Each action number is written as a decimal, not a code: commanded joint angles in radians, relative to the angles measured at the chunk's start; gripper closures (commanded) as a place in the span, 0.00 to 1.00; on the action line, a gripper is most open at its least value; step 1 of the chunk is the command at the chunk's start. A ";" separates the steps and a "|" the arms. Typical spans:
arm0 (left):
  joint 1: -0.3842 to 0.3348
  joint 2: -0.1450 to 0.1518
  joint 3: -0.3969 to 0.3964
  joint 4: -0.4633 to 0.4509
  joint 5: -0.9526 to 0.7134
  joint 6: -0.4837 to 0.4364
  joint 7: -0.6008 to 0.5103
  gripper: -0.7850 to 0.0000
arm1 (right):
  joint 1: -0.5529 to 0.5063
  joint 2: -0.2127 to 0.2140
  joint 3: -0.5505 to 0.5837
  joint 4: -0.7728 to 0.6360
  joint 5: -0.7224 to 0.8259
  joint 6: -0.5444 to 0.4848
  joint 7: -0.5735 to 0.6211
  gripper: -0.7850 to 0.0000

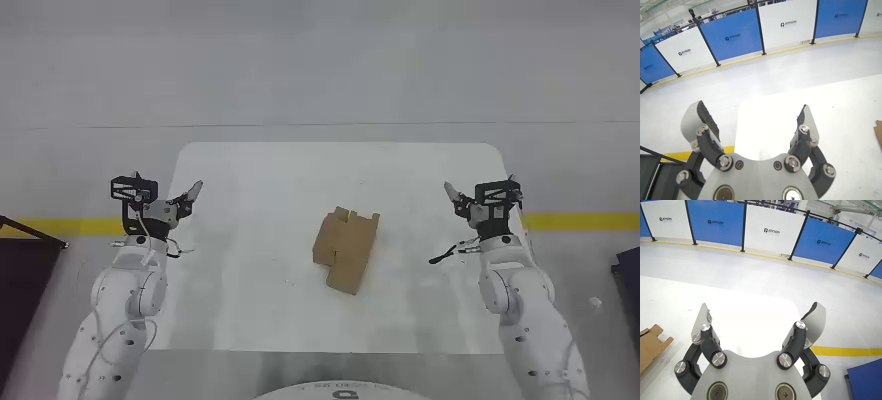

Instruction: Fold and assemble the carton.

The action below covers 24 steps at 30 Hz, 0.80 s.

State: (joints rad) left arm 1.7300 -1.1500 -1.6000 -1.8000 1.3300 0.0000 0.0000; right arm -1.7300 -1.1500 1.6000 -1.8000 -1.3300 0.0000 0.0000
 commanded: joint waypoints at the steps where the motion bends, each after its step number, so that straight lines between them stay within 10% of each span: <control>1: 0.000 0.000 0.000 0.000 0.000 0.000 0.000 0.00 | 0.000 0.000 0.000 0.000 0.000 0.000 0.000 0.00; 14: -0.046 -0.004 0.023 -0.021 -0.092 -0.074 -0.055 0.00 | 0.000 0.000 0.000 0.000 0.000 0.000 0.000 0.00; 24: -0.249 -0.025 0.168 0.001 -0.668 -0.210 -0.491 0.00 | 0.000 0.000 0.000 0.000 0.000 0.000 0.000 0.00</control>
State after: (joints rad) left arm 1.4967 -1.1731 -1.4511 -1.8074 0.7731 -0.2044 -0.4024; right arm -1.7300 -1.1500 1.6000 -1.8000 -1.3300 0.0000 0.0000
